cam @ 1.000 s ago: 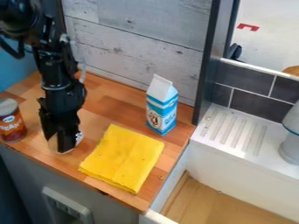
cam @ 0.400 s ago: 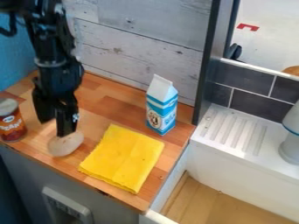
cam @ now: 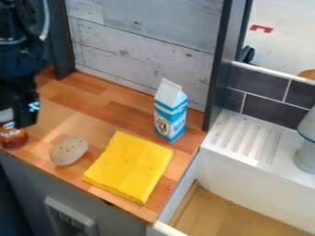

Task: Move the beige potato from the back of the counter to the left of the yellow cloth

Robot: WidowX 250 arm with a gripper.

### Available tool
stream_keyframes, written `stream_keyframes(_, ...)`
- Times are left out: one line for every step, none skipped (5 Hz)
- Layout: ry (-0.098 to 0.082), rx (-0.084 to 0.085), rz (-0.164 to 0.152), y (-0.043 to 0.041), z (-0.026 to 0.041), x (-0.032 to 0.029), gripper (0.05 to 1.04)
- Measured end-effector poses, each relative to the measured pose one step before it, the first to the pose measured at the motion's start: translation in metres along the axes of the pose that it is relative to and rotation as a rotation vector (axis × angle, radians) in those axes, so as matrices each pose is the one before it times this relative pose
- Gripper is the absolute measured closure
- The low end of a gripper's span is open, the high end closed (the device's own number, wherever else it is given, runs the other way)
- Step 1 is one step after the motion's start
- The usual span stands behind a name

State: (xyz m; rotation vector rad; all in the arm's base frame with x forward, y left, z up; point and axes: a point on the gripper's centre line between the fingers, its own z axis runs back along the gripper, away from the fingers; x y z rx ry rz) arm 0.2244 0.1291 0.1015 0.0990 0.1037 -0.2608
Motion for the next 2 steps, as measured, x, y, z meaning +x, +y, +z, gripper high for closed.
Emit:
stream_keyframes(0.0439, 0.0289, 0.0205, 0.01430, 0.00037, -0.02618, 0.083)
stream_keyframes(0.0104, -0.0034, 0.0191, 0.00612, 0.00063, -0.01426, 0.083)
